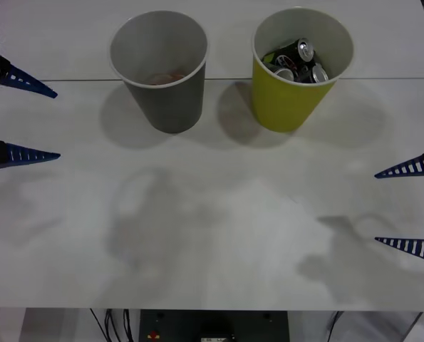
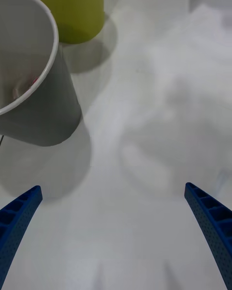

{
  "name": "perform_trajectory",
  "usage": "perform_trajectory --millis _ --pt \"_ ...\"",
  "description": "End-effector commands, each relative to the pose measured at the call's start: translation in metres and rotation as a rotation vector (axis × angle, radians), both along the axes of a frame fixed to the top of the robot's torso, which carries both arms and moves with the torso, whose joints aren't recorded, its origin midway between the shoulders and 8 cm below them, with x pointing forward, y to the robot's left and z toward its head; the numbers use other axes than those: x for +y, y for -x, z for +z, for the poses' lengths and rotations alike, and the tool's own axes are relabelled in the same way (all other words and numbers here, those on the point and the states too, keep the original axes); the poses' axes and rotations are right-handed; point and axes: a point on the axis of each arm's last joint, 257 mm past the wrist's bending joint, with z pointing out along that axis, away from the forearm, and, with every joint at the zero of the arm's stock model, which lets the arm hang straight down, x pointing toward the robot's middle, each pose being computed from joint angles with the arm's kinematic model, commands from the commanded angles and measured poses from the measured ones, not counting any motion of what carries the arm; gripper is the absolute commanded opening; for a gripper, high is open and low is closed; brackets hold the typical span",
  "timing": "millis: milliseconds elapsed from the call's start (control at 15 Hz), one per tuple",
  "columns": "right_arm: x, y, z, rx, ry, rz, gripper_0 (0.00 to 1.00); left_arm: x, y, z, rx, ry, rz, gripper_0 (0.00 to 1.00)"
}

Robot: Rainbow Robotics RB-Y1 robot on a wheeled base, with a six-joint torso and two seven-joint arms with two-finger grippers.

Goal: Put the can into the green bin and the plastic bottle into the gray bin

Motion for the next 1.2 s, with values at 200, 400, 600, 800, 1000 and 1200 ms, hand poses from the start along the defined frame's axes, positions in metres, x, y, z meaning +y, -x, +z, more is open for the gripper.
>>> perform_trajectory --millis 200,400,600,800,1000,1200 --pt "0.000 0.000 0.000 0.000 0.000 0.000 1.00 0.001 0.026 -0.032 -0.041 -0.011 -0.077 1.00" --pt "0.000 0.000 0.000 0.000 0.000 0.000 1.00 0.001 0.038 -0.046 -0.072 -0.043 -0.116 1.00" --pt "0.000 0.000 0.000 0.000 0.000 0.000 1.00 -0.008 0.053 -0.061 -0.061 0.001 -0.126 1.00" --pt "0.000 0.000 0.000 0.000 0.000 0.000 1.00 -0.015 0.063 -0.071 -0.052 0.016 -0.157 1.00" --pt "0.000 0.000 0.000 0.000 0.000 0.000 1.00 -0.021 0.069 -0.076 -0.040 0.033 -0.175 1.00" --pt "0.000 0.000 0.000 0.000 0.000 0.000 1.00 -0.020 0.070 -0.078 -0.036 0.028 -0.177 1.00"
